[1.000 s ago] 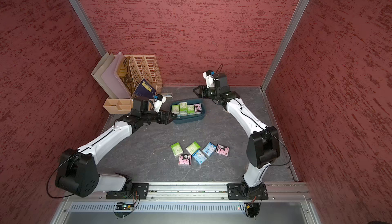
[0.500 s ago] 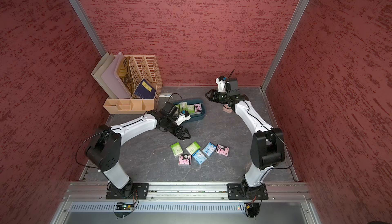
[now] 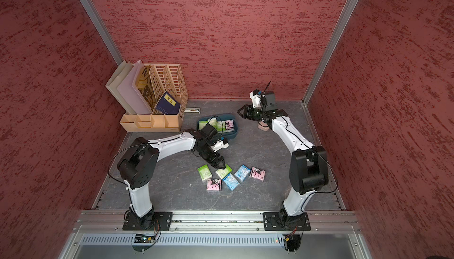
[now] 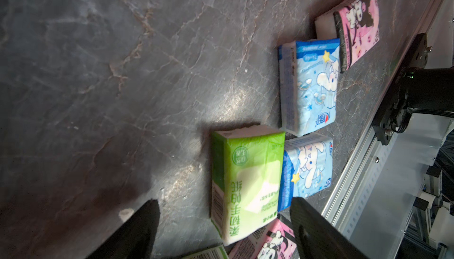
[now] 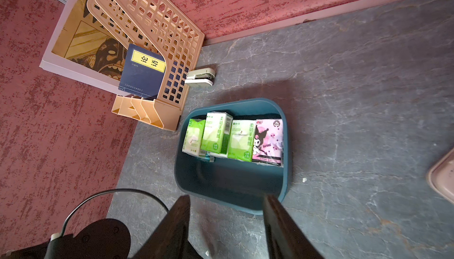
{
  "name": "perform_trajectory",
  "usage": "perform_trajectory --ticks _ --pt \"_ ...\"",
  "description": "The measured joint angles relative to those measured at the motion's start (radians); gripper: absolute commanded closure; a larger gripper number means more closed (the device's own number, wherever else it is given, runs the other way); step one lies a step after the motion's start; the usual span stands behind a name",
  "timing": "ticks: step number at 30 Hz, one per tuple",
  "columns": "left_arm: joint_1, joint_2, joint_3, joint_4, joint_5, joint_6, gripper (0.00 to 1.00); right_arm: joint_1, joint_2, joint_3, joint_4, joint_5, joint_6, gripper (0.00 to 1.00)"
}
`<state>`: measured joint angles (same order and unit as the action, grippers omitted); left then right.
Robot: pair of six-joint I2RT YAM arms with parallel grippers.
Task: Put the pocket tissues into the storage box
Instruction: Pick up the pocket tissues from the center of the board.
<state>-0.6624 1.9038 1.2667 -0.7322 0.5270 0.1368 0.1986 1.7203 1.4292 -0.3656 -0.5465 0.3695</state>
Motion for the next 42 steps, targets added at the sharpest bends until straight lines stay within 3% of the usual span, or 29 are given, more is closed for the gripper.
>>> perform_trajectory --ticks 4,9,15,20,22,29,34,38,42 --pt "-0.007 0.016 0.006 -0.011 0.022 0.000 0.24 -0.001 0.000 0.000 -0.006 0.000 -0.003 0.48" --pt "-0.021 0.053 0.038 -0.021 0.048 0.006 0.40 -0.005 0.000 0.000 -0.009 0.000 -0.003 0.48" --pt "-0.024 0.087 0.048 -0.034 0.071 0.010 0.49 -0.008 0.000 0.000 -0.027 0.000 -0.007 0.48" --pt "-0.024 0.095 0.048 -0.047 0.085 0.011 0.76 -0.013 0.000 0.000 -0.030 0.001 -0.011 0.48" --pt "-0.024 0.098 0.051 -0.055 0.093 0.009 1.00 -0.016 0.000 0.000 -0.031 0.001 -0.012 0.48" --pt "-0.024 0.103 0.063 -0.060 0.098 0.007 1.00 -0.024 0.000 0.000 -0.037 0.001 -0.019 0.48" --pt "-0.010 0.059 0.041 -0.011 0.034 -0.020 1.00 -0.026 0.000 0.000 -0.039 0.001 -0.019 0.47" --pt "0.056 -0.100 -0.043 0.121 -0.021 -0.073 1.00 -0.026 -0.005 -0.006 -0.032 0.000 -0.019 0.46" --pt "0.121 -0.317 -0.158 0.369 -0.091 -0.176 1.00 -0.026 -0.038 -0.061 0.014 -0.023 -0.004 0.44"
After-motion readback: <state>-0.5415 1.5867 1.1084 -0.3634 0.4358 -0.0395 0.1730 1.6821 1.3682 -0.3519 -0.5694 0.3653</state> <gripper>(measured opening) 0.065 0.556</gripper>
